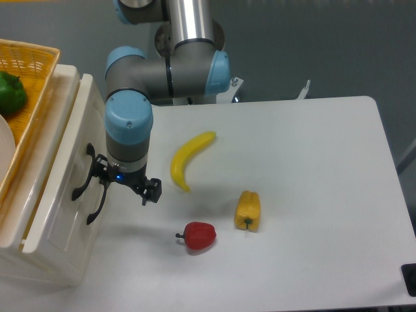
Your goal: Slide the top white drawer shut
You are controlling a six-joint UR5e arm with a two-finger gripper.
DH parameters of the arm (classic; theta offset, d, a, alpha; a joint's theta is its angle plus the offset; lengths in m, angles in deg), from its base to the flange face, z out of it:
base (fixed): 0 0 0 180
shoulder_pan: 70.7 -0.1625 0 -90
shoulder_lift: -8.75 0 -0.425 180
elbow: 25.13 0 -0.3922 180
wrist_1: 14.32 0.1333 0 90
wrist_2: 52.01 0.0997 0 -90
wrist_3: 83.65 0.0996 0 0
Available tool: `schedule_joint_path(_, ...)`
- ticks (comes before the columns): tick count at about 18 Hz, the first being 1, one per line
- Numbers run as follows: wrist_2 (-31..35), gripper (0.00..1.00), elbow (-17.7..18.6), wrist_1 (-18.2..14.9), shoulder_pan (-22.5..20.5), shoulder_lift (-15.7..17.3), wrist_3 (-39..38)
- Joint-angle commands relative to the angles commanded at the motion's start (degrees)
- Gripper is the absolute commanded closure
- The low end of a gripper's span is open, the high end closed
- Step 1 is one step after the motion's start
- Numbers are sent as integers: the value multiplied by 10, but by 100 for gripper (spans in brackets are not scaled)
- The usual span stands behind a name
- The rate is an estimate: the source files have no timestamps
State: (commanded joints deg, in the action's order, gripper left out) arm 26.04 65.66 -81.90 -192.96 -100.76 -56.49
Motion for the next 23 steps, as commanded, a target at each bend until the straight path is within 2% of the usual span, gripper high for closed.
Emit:
schedule_joint_path(12, 2, 0, -1, 0, 5, 2, -3)
schedule_joint_path(23, 43, 0, -11, 1, -48, 0, 26)
